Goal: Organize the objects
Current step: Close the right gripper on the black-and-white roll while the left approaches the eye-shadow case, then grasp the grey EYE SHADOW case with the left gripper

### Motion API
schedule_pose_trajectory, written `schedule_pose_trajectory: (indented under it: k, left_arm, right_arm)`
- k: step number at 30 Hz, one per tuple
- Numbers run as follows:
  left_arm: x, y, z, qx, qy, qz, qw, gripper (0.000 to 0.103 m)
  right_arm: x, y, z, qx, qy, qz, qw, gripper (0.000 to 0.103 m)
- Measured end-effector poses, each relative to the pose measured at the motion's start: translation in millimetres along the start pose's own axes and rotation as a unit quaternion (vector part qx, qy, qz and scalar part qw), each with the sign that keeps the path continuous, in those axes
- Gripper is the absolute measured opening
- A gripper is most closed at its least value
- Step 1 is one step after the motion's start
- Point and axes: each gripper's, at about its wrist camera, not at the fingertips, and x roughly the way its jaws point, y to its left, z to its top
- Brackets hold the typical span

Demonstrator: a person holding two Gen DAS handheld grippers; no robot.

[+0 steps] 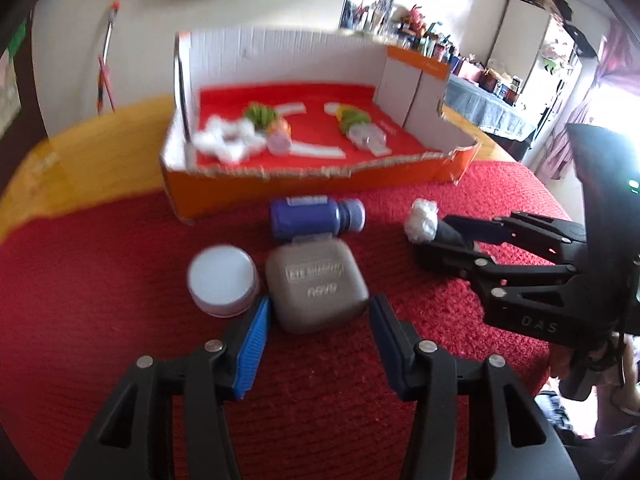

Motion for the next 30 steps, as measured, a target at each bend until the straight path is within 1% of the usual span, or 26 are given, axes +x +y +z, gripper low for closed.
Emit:
schedule_pose_trajectory:
  k: [1, 10, 14, 16, 18, 20, 23, 25, 26, 27, 28, 30]
  left_arm:
    - [0.2, -0.8, 1.5, 0.002, -0.004, 0.006, 1.0000, 0.053]
    - [9.4, -5.4, 14.6, 0.002, 0.000, 0.019, 0.9998, 0.053]
    - [9.2, -8.2, 15.1, -0.002, -0.002, 0.029, 0.9996, 0.054]
    - [5.8, -11.6, 14.9, 0.005, -0.010, 0.030, 0.9995, 0.058]
    - [7.9, -12.6, 15.9, 0.009, -0.010, 0.042, 0.9990, 0.058]
    - [15.3, -7.9, 18.8, -0.008, 0.002, 0.040, 0.9992, 0.058]
    - [15.8, -8.0, 24.5, -0.018, -0.001, 0.034, 0.9993, 0.058]
    - [19.8, -10.2, 24.1, -0.019, 0.002, 0.042, 0.9989, 0.058]
    - [20.1, -12.4, 23.2, -0.016, 0.000, 0.051, 0.9985, 0.055]
    - [19.6, -14.4, 21.1, -0.015, 0.000, 0.059, 0.9981, 0.055]
    - [18.5, -14.9, 19.2, -0.017, 0.000, 0.059, 0.9981, 0.055]
    - [16.7, -14.8, 17.5, -0.017, 0.003, 0.057, 0.9982, 0.055]
  right_arm:
    - [0.2, 0.9, 0.1, -0.001, 0.000, 0.001, 1.000, 0.044]
    - [1.8, 3.2, 0.8, 0.003, -0.001, 0.002, 1.000, 0.045]
    - [1.4, 5.1, -0.8, 0.002, -0.002, 0.000, 1.000, 0.045]
    - [0.4, 6.1, -2.0, 0.002, -0.001, -0.001, 1.000, 0.045]
    - [-0.3, 6.2, -2.9, 0.002, -0.001, -0.002, 1.000, 0.045]
    - [-0.3, 5.4, -3.3, 0.001, 0.000, -0.004, 1.000, 0.045]
    - [0.0, 7.0, -3.8, -0.004, 0.002, -0.008, 1.000, 0.045]
    - [0.1, 8.9, -4.8, -0.010, 0.002, -0.012, 1.000, 0.044]
    - [0.2, 8.8, -4.8, -0.011, 0.002, -0.014, 1.000, 0.043]
    - [0.2, 8.8, -5.2, -0.011, 0.001, -0.015, 1.000, 0.038]
    - [-0.2, 8.1, -5.5, -0.009, 0.000, -0.014, 1.000, 0.035]
    - [-1.1, 5.7, -6.3, 0.000, -0.002, -0.009, 1.000, 0.034]
